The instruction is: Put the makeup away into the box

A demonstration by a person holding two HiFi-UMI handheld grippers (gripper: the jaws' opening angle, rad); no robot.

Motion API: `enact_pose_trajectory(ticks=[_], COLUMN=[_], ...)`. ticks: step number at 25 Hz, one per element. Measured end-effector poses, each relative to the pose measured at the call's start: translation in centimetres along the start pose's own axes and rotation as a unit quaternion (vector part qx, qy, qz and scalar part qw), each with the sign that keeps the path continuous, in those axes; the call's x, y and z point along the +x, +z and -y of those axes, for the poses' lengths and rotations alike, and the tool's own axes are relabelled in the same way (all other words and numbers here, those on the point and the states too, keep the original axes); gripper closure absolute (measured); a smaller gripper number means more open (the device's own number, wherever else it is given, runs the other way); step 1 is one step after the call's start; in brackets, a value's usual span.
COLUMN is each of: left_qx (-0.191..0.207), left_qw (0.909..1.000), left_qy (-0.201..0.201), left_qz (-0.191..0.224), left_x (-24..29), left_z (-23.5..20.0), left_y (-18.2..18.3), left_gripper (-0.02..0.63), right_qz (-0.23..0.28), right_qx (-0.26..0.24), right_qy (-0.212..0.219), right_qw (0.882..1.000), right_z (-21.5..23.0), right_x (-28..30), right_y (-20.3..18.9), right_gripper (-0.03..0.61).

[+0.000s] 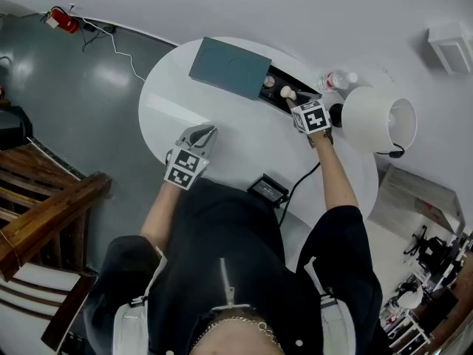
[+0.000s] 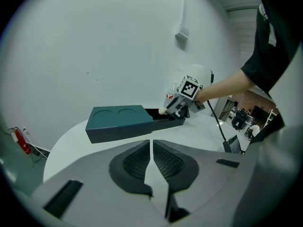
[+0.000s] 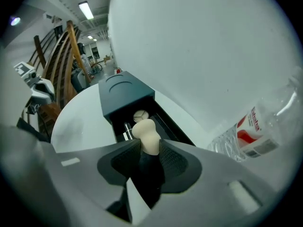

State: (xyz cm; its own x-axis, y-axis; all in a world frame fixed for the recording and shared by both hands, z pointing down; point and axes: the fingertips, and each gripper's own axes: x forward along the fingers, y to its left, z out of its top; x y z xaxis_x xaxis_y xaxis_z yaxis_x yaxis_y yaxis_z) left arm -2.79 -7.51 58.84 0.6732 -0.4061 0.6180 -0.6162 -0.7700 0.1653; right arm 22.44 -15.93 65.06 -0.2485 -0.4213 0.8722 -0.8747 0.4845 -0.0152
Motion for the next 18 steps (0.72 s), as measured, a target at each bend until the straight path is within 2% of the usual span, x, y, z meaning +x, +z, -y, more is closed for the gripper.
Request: enact_pose_trajectory(ticks=[5, 9, 14, 18], left_qx=[-0.006, -0.009, -0.007, 0.0], left_qw=[0.9999, 0.9998, 0.9999, 0.9999], left_qy=[0.009, 0.013, 0.012, 0.007], left_qz=[-0.004, -0.007, -0.009, -0.008], left_x=[-0.3, -0.6, -0.7, -0.6], left_z=[-0.2, -0.3, 0.0, 0.5], left_y=[-0.3, -0.6, -0.8, -0.5], left_gripper=[0.598, 0.598, 0.598, 0.598], right_qz=[-0.045, -0.067, -0.068, -0.049], right_qx=[0.058, 0.083, 0.095, 0.093], right_qy=[-0.013, -0.005, -0.001, -0.02], right_qw=[0.997, 0.994, 0.993, 0.994], right_z=[1.7, 1.8, 1.6, 1.8], right_x=[2.5, 3.5, 3.9, 2.6], right_y=[-1.0, -1.6, -2.3, -2.1], right_gripper=[0.459, 0.454, 0.429, 0.388])
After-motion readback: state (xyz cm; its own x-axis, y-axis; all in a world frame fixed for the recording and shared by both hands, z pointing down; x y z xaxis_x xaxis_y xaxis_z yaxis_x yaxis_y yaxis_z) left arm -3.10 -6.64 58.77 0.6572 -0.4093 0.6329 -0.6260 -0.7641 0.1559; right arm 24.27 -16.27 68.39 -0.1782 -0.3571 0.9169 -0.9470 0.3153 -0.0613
